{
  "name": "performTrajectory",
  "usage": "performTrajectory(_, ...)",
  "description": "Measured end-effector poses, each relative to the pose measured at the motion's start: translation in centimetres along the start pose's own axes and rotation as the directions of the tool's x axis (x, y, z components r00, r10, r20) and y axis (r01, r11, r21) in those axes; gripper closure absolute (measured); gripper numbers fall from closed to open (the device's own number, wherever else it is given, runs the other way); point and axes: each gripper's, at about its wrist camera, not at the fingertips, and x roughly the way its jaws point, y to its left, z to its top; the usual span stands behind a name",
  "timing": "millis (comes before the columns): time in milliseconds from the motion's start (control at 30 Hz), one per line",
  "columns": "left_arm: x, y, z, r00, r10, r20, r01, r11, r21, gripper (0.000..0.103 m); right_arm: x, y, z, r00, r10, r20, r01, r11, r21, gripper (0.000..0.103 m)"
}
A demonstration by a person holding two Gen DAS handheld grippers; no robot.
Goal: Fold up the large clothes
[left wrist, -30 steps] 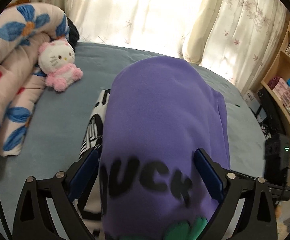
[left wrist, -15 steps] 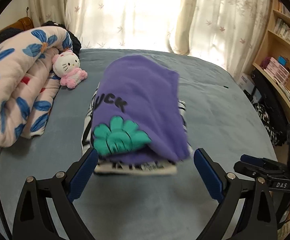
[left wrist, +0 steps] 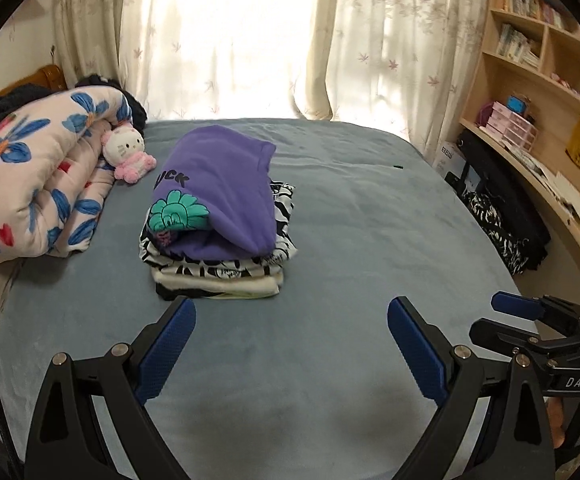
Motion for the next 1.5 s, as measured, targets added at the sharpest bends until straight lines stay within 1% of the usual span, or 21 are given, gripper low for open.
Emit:
performTrajectory(100,-1.6,-2.9,-2.8,0.999,0.032,0.020,-0.033,0.998,0.046,0.007,-1.3,-0.6,-2.7,1.000,-0.029,0.001,0.029,1.000,-0.003,0.024)
performTrajectory(200,-2.9,-5.2,-5.6,0.997,0.068,0.034,-0.069,0.997,0.042,0.007,-2.3,-1.7,-5.4,0.998,-0.056,0.001,0.056,0.998,0.008,0.024)
performTrajectory(300,-3.9,-6.7,-7.9,0.997,0.073,0.037,-0.074,0.997,0.026,0.007,-3.3,-2.6,-7.9,0.994,-0.105,0.017,0.105,0.994,0.021,0.024)
performTrajectory(400,-4.5,-7.6,-9.9,0.995,0.084,0.044,-0.085,0.996,0.010,0.007,-4.2,-3.2,-10.2,0.986,-0.162,0.049,0.161,0.987,0.022,0.024)
performTrajectory(500,-4.9,-8.2,-12.0,0.992,0.112,0.050,-0.111,0.994,-0.022,0.006,-5.0,-3.5,-12.5,0.977,-0.197,0.082,0.195,0.980,0.030,0.024)
performTrajectory(567,-4.8,-8.3,-13.2,0.992,0.123,0.041,-0.122,0.992,-0.045,0.006,-5.5,-3.5,-13.8,0.972,-0.211,0.106,0.208,0.978,0.032,0.024)
performTrajectory(667,-4.0,-8.6,-15.0,0.992,0.123,0.005,-0.122,0.991,-0.060,0.006,-5.8,-3.4,-15.7,0.963,-0.238,0.128,0.235,0.971,0.035,0.024)
performTrajectory(833,-2.8,-9.8,-18.2,0.986,0.165,-0.022,-0.166,0.986,-0.033,0.006,-5.7,-2.7,-17.8,0.950,-0.274,0.151,0.273,0.962,0.024,0.024)
performTrajectory(967,-2.0,-9.9,-19.8,0.987,0.152,-0.056,-0.154,0.988,-0.032,0.006,-5.7,-2.5,-19.2,0.937,-0.304,0.174,0.302,0.953,0.037,0.024)
performTrajectory(1033,-1.9,-9.8,-20.5,0.986,0.158,-0.057,-0.160,0.986,-0.034,0.006,-5.6,-2.4,-19.8,0.933,-0.312,0.176,0.311,0.950,0.035,0.024)
performTrajectory(1167,-1.7,-9.6,-21.4,0.984,0.167,-0.060,-0.169,0.985,-0.042,0.006,-4.9,-2.1,-20.9,0.935,-0.314,0.164,0.315,0.949,0.019,0.024)
performTrajectory(1233,-1.6,-9.7,-21.7,0.985,0.162,-0.060,-0.164,0.986,-0.039,0.006,-4.7,-1.9,-21.3,0.938,-0.310,0.158,0.313,0.950,0.007,0.024)
performTrajectory(1367,-1.4,-10.0,-22.2,0.983,0.175,-0.057,-0.176,0.984,-0.027,0.006,-4.5,-1.7,-21.9,0.940,-0.304,0.155,0.308,0.951,-0.001,0.024)
performTrajectory(1467,-1.3,-10.1,-22.3,0.984,0.168,-0.063,-0.170,0.985,-0.025,0.006,-4.3,-1.6,-22.1,0.931,-0.329,0.158,0.334,0.943,-0.006,0.024)
performTrajectory(1500,-1.3,-10.2,-22.4,0.984,0.167,-0.066,-0.169,0.985,-0.022,0.006,-4.1,-1.7,-22.1,0.931,-0.331,0.152,0.336,0.942,-0.006,0.024)
